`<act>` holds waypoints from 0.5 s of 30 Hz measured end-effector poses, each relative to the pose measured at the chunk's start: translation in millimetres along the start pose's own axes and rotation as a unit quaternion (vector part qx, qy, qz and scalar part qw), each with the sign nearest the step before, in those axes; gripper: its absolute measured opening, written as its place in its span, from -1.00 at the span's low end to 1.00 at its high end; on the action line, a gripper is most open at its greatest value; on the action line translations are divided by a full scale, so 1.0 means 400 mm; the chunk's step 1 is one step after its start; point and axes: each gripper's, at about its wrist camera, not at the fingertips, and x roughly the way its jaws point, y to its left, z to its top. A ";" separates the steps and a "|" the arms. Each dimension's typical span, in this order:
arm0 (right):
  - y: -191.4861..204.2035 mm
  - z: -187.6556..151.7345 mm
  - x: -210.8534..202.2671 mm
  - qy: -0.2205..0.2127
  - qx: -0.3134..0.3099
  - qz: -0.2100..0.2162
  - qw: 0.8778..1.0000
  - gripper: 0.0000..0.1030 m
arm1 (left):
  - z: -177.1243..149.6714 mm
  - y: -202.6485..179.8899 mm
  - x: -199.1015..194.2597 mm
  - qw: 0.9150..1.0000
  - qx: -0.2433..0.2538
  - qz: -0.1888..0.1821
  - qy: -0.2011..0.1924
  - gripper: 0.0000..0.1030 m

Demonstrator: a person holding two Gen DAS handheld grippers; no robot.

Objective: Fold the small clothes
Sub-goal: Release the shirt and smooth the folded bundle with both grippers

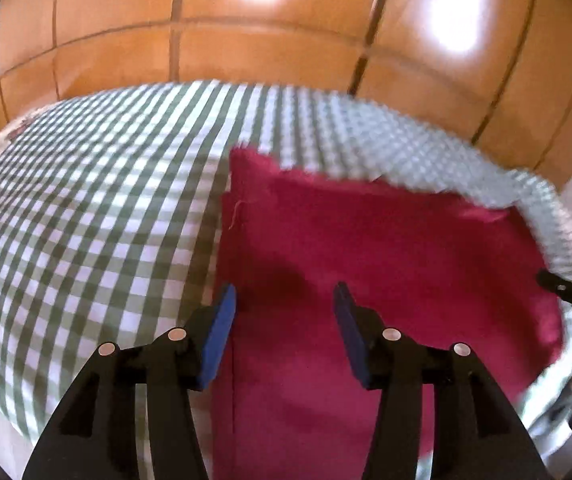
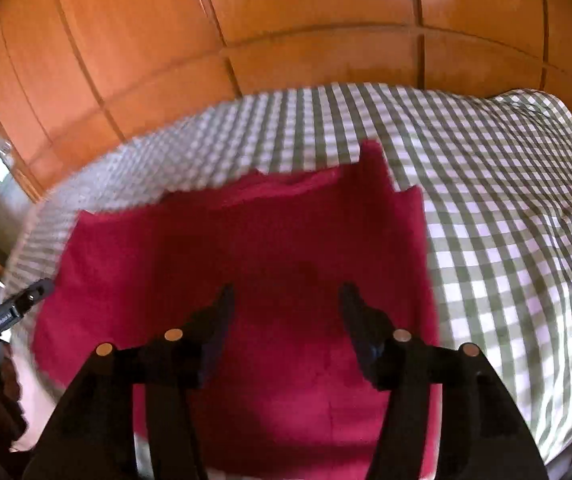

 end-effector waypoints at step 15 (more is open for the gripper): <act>-0.022 -0.034 0.050 -0.018 0.018 0.006 1.000 0.33 | 0.025 -0.026 -0.055 0.998 0.010 0.034 -0.057 0.42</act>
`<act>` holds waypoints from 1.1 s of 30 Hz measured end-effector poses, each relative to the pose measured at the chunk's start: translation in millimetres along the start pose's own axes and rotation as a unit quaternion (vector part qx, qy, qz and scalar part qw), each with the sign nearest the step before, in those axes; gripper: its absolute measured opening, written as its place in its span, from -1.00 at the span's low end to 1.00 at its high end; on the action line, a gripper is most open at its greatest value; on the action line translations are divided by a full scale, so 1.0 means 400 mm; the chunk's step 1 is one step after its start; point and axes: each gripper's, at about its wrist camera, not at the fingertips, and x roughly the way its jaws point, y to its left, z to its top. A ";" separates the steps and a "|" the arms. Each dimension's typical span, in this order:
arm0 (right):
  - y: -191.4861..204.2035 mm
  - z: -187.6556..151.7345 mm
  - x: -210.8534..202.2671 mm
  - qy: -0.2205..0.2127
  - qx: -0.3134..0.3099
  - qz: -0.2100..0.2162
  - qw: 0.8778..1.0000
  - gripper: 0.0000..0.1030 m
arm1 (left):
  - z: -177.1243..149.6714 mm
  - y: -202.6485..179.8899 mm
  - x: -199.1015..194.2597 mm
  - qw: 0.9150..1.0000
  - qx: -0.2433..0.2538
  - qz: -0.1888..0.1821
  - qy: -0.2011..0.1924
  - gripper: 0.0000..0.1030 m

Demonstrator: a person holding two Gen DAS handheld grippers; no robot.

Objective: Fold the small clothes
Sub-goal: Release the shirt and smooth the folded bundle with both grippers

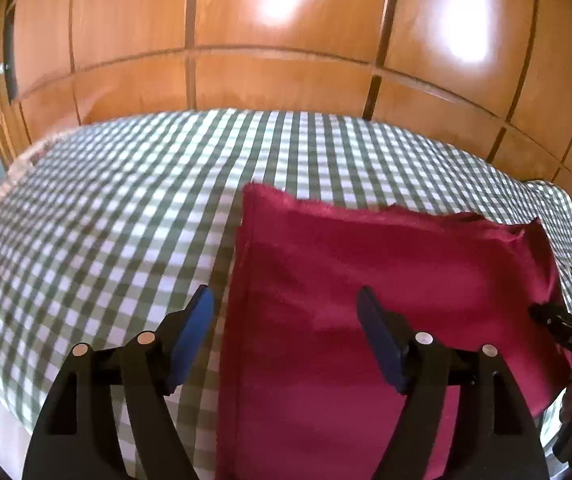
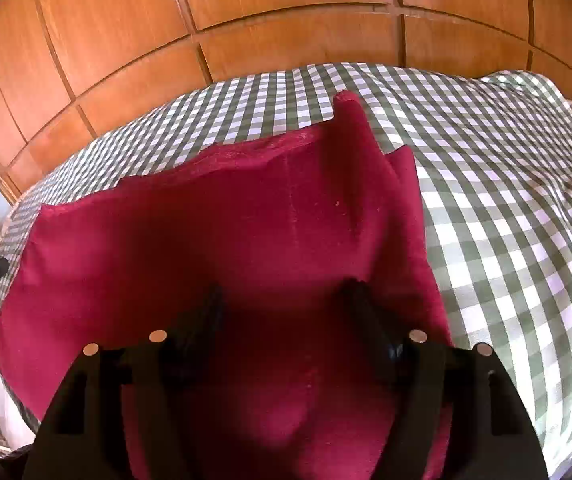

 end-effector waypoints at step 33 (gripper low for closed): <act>-0.173 -0.066 -0.078 0.033 0.131 0.102 0.985 0.26 | -0.030 -0.213 0.054 0.993 0.112 -0.014 0.035 0.50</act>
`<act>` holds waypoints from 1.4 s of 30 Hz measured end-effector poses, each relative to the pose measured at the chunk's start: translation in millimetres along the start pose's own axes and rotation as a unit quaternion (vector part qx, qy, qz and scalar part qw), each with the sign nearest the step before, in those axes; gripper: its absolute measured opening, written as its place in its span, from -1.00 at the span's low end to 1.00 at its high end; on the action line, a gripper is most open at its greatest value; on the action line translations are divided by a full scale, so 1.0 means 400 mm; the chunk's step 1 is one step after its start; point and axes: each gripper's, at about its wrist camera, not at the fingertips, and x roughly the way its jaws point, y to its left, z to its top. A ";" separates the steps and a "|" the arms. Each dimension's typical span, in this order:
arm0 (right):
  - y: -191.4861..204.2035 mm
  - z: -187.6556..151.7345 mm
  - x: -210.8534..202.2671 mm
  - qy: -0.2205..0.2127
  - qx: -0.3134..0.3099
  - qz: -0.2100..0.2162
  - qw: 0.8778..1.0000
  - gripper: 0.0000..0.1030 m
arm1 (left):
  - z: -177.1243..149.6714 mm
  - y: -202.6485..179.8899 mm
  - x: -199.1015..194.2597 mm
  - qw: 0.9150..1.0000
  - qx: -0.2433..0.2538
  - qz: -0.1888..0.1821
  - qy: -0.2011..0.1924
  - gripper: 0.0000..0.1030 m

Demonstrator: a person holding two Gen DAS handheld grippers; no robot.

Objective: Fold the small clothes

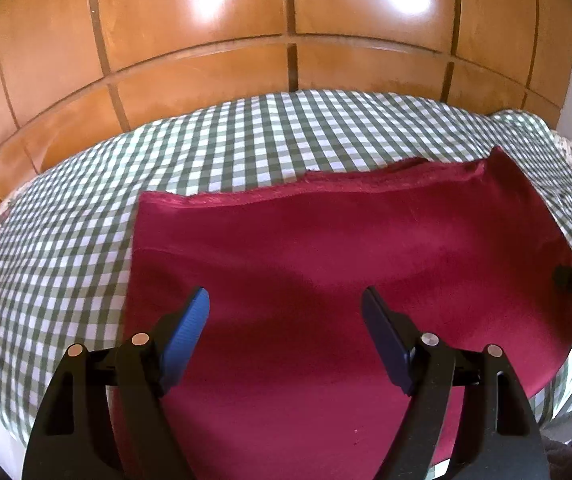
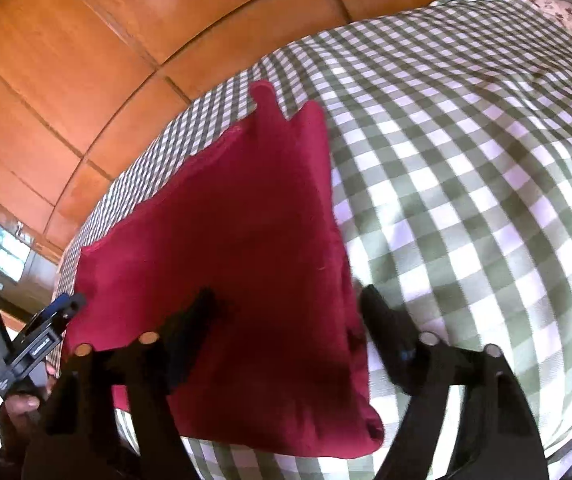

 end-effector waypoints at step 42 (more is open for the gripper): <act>0.611 -0.106 0.146 0.084 -0.276 0.158 0.944 -0.01 | 0.009 0.250 0.043 0.890 -0.251 -0.376 0.059 0.73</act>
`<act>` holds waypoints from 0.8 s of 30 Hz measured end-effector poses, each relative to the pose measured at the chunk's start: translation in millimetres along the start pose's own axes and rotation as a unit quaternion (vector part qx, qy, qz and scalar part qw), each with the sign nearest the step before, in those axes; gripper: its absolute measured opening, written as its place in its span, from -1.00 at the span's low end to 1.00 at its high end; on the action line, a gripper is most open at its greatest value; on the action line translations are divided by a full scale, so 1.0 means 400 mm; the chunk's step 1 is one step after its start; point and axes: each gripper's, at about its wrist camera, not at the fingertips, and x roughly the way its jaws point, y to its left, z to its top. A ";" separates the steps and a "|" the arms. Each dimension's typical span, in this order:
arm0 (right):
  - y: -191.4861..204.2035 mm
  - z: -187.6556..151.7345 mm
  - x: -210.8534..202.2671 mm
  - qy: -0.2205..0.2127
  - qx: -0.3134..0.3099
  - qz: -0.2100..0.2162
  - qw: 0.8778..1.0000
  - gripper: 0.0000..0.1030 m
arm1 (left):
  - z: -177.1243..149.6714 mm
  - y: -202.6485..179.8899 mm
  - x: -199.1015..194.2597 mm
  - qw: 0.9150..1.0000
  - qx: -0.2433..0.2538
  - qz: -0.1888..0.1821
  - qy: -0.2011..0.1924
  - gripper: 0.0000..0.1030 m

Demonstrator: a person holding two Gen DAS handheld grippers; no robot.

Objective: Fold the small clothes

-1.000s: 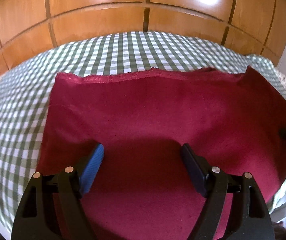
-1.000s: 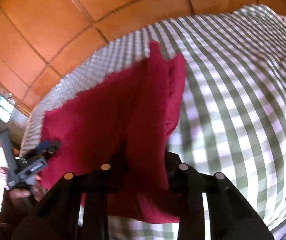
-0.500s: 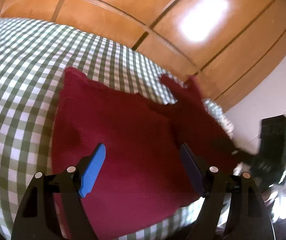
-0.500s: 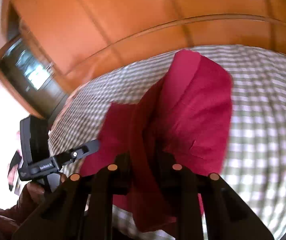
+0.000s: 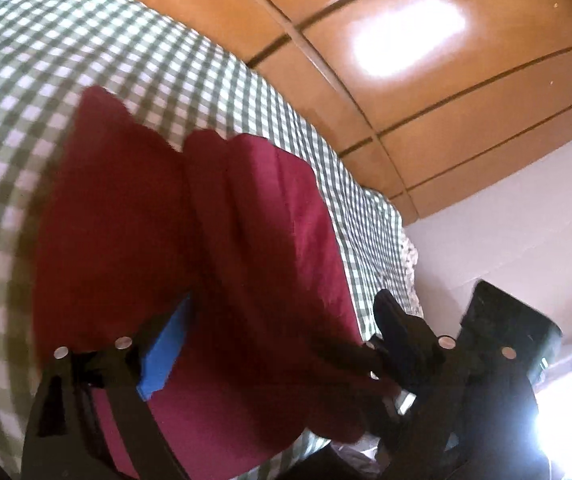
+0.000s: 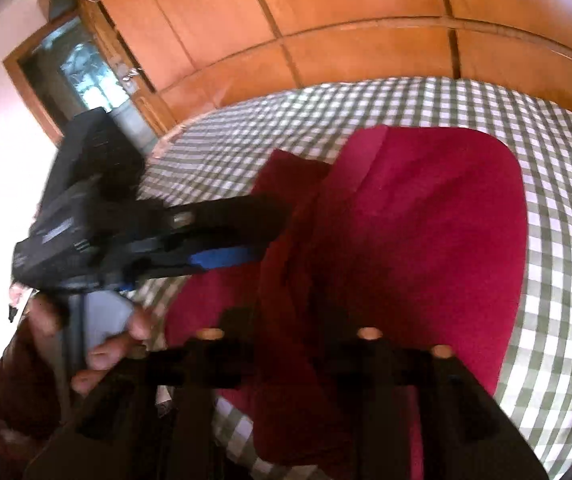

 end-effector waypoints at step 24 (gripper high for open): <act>-0.127 -0.156 -0.130 -0.028 0.083 0.004 0.996 -0.07 | 0.088 -0.132 0.068 0.990 0.099 0.103 0.019 -0.64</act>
